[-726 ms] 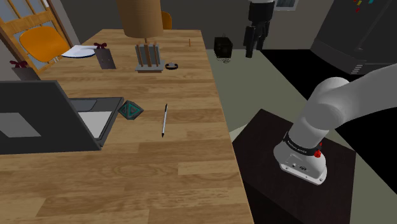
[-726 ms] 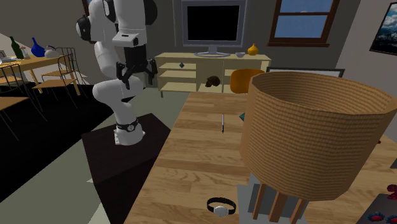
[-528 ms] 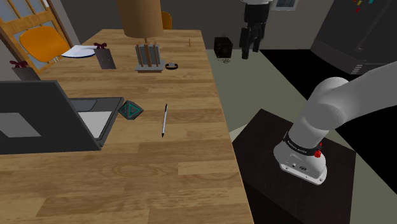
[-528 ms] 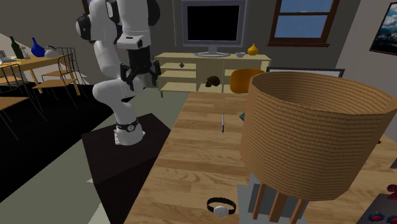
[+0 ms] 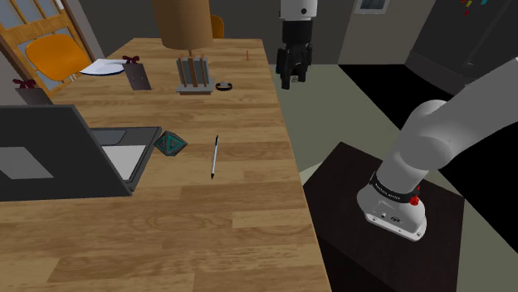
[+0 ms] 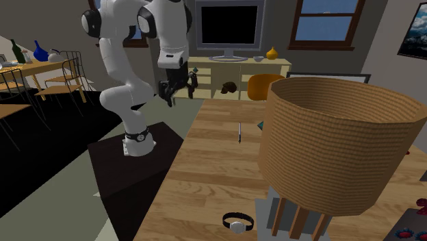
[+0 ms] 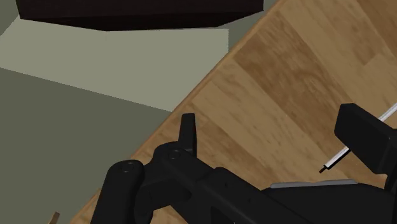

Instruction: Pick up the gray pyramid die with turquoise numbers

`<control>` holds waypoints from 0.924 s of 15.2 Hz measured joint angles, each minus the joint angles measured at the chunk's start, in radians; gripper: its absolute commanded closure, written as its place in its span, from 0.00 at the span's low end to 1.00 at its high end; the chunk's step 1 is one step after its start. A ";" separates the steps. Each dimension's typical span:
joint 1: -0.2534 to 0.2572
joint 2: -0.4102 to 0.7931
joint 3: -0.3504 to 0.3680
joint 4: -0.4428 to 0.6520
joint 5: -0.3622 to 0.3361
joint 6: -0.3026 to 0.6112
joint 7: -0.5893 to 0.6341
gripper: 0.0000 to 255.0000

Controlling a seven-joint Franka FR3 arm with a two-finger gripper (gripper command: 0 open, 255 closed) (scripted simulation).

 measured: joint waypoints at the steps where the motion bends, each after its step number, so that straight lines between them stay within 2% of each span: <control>1: 0.005 0.034 0.008 0.017 0.015 0.014 0.008 0.00; 8: 0.045 0.270 0.062 0.153 0.109 0.101 0.062 0.00; 14: 0.079 0.469 0.100 0.322 0.168 0.130 0.108 0.00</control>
